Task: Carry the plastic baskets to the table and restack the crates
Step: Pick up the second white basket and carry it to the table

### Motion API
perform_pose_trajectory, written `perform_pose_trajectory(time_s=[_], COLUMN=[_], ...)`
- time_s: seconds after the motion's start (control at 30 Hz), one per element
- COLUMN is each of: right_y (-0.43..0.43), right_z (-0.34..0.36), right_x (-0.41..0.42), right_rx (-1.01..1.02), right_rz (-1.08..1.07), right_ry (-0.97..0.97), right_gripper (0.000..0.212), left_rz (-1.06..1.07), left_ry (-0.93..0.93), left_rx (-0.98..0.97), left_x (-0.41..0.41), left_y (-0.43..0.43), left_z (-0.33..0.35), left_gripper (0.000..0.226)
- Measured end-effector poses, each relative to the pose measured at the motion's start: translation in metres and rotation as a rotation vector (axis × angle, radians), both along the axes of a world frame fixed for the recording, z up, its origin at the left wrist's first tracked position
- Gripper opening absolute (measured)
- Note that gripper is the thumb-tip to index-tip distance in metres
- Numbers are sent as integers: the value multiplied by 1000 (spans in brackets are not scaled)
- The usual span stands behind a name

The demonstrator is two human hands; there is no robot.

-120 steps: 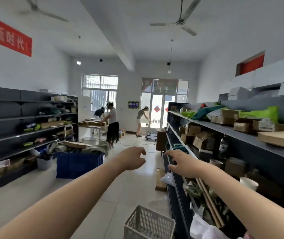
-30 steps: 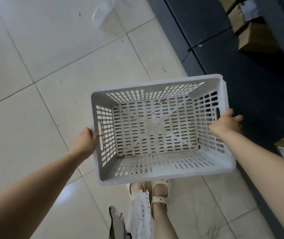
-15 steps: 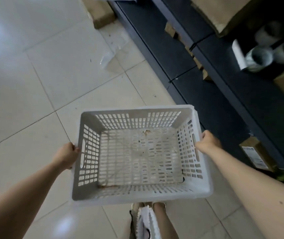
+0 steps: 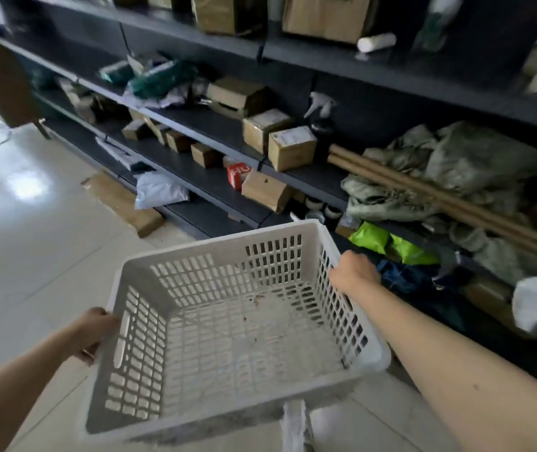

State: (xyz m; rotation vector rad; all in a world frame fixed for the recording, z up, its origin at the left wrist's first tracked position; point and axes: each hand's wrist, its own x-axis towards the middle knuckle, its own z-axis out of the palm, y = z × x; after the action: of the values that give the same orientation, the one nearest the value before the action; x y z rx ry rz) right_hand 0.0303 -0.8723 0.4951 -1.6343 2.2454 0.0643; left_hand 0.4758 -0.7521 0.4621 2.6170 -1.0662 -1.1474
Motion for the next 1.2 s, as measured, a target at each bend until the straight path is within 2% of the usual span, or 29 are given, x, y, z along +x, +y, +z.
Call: perform_pose_trajectory(time_s=[0.03, 0.1, 0.27, 0.33, 0.43, 0.53, 0.8, 0.97, 1.1, 1.2], right_y=[18, 52, 148, 188, 240, 281, 446, 546, 604, 635], right_z=[20, 55, 139, 169, 206, 232, 309, 323, 324, 321], right_x=[-9, -30, -94, -125, -176, -231, -393, -491, -557, -606], right_rx=[-38, -94, -175, -204, -249, -271, -409, -482, -474, -496], right_rz=[-53, -153, -322, -359, -427, -472, -734, -873, -1007, -1138], right_ry=[-24, -76, -136, -152, -145, -144, -195, -110, -26, -58], right_gripper=[16, 26, 15, 9, 13, 18, 32, 25, 9, 22], left_rz=[-49, -140, -356, -428, -539, -621, -814, -933, -1022, -1073], left_ry=[-8, -31, -98, -115, -132, -67, 60, 152, 209, 287], left_rx=[-32, -89, -217, -286, -385, -451, -581, -616, -576, -505], left_x=[-3, -13, -56, -88, -148, -208, -409, -551, -659, -738], left_y=[2, 3, 9, 11, 21, 29, 78, 113, 141, 152], left_z=[25, 71, 174, 212, 263, 296, 338, 335, 326, 316], left_gripper=[21, 20, 26, 31, 31, 28, 30, 37, 38, 42])
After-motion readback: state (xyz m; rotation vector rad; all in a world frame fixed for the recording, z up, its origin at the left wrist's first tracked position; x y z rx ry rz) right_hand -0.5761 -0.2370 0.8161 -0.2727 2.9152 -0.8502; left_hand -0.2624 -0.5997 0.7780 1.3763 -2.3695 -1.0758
